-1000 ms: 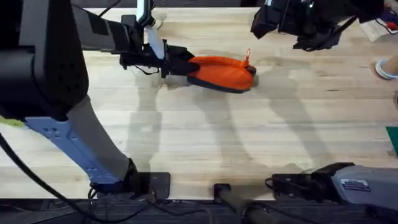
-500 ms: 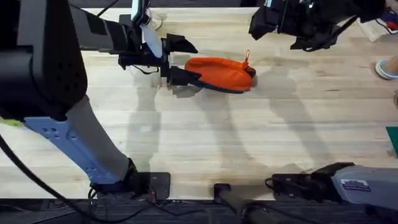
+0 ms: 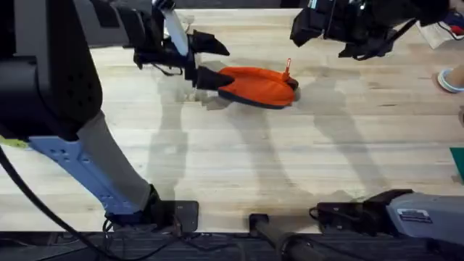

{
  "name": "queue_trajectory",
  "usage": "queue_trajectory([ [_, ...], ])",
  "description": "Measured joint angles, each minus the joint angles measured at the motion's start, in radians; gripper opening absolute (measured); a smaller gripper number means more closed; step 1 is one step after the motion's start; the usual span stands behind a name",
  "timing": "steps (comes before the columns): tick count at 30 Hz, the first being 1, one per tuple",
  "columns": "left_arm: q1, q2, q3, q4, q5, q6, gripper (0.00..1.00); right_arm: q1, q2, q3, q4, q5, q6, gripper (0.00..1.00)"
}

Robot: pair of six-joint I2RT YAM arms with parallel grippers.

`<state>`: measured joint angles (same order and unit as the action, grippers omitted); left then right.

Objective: Unzip the bag, pick up the pens from the table one at a time and place them inside, then zip the bag closed.

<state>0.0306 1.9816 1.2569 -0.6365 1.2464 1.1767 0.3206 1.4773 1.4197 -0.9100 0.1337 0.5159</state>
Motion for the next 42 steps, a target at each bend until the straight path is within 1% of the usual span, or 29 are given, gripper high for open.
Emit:
queue_trajectory([
  [3,-0.016,0.0,0.088,-0.103,-0.06,0.0,0.992,0.0,0.0,0.0,0.0,0.0,0.0,0.998],
  [7,-0.053,0.0,0.224,-0.216,-0.124,0.001,0.993,0.0,0.0,0.0,0.0,0.0,0.0,0.998],
  [11,-0.091,0.0,0.332,-0.279,-0.163,0.001,0.993,0.0,0.0,0.0,0.0,0.0,0.0,0.997],
  [13,-0.11,0.0,0.37,-0.297,-0.189,0.001,0.993,0.0,0.0,0.0,0.0,0.0,0.0,0.997],
  [15,-0.132,0.0,0.391,-0.312,-0.231,0.001,0.993,0.0,0.0,0.0,0.0,0.0,0.0,0.997],
  [18,-0.175,0.0,0.397,-0.338,-0.308,0.002,0.993,0.0,0.0,0.0,0.0,0.0,0.0,0.997],
  [23,-0.279,0.0,0.397,-0.371,-0.435,0.012,0.993,0.0,0.0,0.0,0.0,0.0,0.0,0.997],
  [28,-0.375,0.0,0.397,-0.366,-0.53,0.02,0.992,0.0,0.0,0.0,0.0,0.0,0.0,0.997],
  [30,-0.399,0.0,0.397,-0.365,-0.569,0.02,0.993,0.0,0.0,0.0,0.0,0.0,0.0,0.997],
  [32,-0.416,0.0,0.397,-0.365,-0.607,0.02,0.993,0.0,0.0,0.0,0.0,0.0,0.0,0.997],
  [35,-0.425,0.0,0.397,-0.364,-0.644,0.021,0.994,0.0,0.0,0.0,0.0,0.0,0.0,0.997],
  [42,-0.422,0.0,0.397,-0.366,-0.675,0.021,0.994,0.0,0.0,0.0,0.0,0.0,0.0,0.997],
])
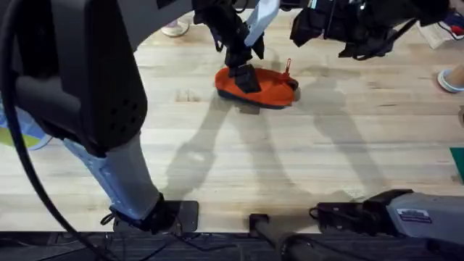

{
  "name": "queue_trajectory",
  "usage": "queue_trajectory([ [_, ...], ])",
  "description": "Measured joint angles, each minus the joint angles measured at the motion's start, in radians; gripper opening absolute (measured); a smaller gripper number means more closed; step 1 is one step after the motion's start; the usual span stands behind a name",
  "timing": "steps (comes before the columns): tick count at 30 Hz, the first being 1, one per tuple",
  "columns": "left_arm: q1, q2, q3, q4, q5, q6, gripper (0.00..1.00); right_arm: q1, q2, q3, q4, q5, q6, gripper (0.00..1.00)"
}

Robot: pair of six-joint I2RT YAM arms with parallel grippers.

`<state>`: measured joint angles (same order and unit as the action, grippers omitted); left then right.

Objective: Unzip the bag, pick up the pens from the table one at a time and place them inside, then zip the bag closed.

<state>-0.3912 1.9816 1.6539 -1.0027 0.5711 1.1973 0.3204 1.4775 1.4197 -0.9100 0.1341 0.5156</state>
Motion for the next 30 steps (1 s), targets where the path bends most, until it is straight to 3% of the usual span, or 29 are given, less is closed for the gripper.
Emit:
queue_trajectory([
  [28,0.0,0.056,0.0,0.0,-0.016,0.0,0.995,0.0,0.0,0.0,0.0,0.0,0.0,0.997],
  [30,0.0,0.056,0.0,0.0,-0.016,0.0,0.897,0.0,0.0,0.0,0.0,0.0,0.0,0.998],
])
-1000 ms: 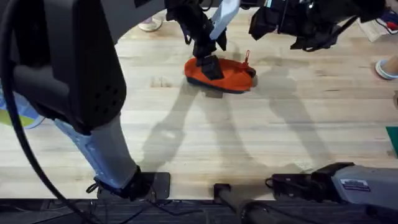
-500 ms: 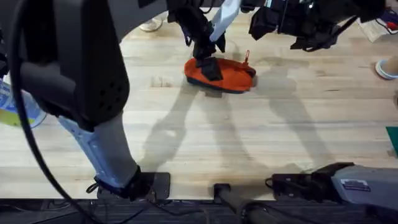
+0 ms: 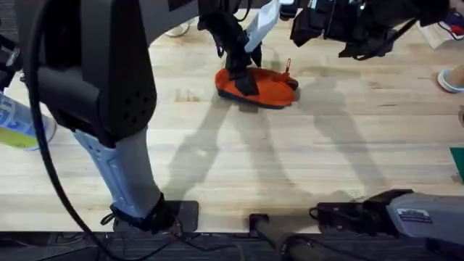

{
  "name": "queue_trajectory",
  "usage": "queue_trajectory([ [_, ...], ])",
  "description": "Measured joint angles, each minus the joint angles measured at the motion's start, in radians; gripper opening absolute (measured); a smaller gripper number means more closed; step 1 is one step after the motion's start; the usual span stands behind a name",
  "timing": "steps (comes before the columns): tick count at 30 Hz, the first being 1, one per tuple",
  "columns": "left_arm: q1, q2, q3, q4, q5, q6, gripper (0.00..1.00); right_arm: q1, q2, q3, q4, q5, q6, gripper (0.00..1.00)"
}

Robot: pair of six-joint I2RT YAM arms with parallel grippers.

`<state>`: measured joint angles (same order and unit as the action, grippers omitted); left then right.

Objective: Unzip the bag, pick up the pens from the table one at a time and place them inside, then zip the bag closed.

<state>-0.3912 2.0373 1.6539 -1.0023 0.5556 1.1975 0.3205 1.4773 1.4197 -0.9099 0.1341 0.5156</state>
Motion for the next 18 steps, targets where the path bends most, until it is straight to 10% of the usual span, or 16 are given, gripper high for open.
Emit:
queue_trajectory([
  [6,0.0,0.0,0.0,0.003,0.0,-0.001,0.492,0.0,0.0,0.0,0.0,0.0,0.0,0.998],
  [9,0.0,0.0,0.0,0.0,-0.003,0.001,0.09,0.0,0.0,0.0,0.0,0.0,0.0,0.997],
  [18,0.0,0.0,0.0,-0.001,-0.007,0.002,0.041,0.0,0.0,0.0,0.0,0.0,0.0,0.997],
])
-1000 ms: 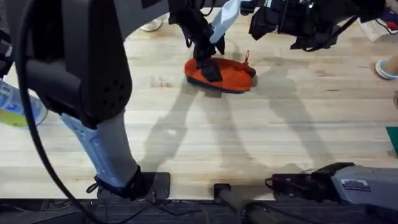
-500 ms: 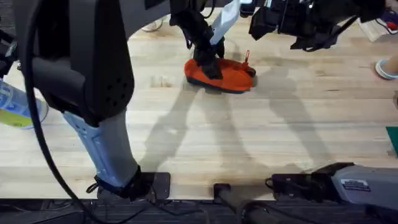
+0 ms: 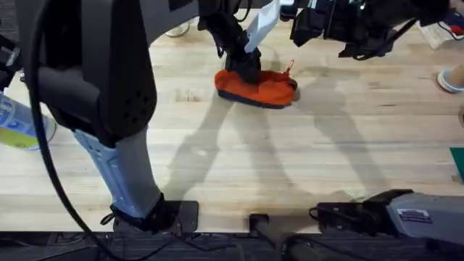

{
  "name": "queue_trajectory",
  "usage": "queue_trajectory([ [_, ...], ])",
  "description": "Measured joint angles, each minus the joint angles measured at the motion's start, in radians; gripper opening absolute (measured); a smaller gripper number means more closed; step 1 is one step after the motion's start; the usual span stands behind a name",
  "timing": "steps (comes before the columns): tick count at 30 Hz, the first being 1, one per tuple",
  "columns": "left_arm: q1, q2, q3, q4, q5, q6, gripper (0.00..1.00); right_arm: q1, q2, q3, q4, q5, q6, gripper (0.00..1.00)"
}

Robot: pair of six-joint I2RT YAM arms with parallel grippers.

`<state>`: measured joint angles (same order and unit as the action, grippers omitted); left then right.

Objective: Unzip the bag, pick up the pens from the table one at a time and place them inside, then zip the bag closed.

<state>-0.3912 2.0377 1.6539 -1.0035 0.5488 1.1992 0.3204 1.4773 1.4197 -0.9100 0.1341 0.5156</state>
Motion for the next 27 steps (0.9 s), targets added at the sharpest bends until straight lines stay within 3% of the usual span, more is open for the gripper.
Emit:
queue_trajectory([
  [4,0.0,0.0,0.0,0.0,0.0,0.0,0.041,0.0,0.0,0.0,-0.007,0.0,0.034,0.997],
  [11,0.0,0.0,0.0,0.0,0.001,0.0,0.042,0.0,0.0,0.0,-0.072,-0.001,0.319,0.998],
  [14,0.0,0.0,0.0,0.0,0.001,0.0,0.042,-0.001,0.0,0.0,-0.065,0.0,0.36,0.998],
  [20,0.0,0.0,0.0,0.0,0.001,0.0,0.042,-0.014,0.0,0.0,-0.066,-0.001,0.318,0.997],
  [27,0.0,0.0,0.0,0.0,0.001,0.0,0.042,-0.056,0.0,0.0,-0.06,-0.052,0.126,0.996],
])
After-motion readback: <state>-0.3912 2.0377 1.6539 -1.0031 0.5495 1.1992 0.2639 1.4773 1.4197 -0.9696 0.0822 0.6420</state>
